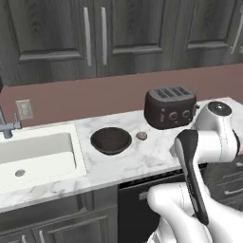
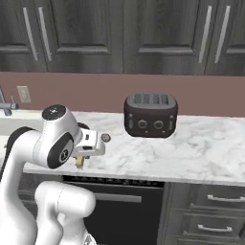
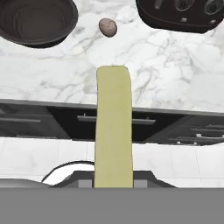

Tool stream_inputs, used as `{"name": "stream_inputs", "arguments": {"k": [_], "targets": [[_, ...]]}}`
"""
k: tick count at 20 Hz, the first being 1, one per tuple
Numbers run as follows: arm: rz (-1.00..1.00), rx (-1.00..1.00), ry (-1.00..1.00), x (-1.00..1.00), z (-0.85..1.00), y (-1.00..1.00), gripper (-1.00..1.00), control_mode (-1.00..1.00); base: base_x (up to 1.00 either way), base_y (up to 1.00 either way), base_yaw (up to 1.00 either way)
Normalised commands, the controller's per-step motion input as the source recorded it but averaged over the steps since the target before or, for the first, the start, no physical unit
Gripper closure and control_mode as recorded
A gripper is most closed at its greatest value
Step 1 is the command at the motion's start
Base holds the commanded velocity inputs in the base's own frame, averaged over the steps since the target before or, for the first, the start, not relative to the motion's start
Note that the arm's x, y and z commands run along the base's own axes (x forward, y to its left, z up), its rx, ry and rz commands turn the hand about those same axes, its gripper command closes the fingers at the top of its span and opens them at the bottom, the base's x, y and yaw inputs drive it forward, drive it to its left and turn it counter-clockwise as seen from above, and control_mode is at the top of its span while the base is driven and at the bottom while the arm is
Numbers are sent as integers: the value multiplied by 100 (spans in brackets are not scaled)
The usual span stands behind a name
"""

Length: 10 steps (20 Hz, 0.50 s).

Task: Pick the egg and butter from the fridge and place them by the bowl for mixing.

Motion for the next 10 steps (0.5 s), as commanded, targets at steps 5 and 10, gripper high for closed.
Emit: {"name": "stream_inputs", "arguments": {"k": [5, 10], "targets": [[0, 0, 0, 0, 0, 0, 100, 100, 21, 18, 32], [0, 0, 0, 0, 0, 0, 100, 100, 39, 41, 4]]}}
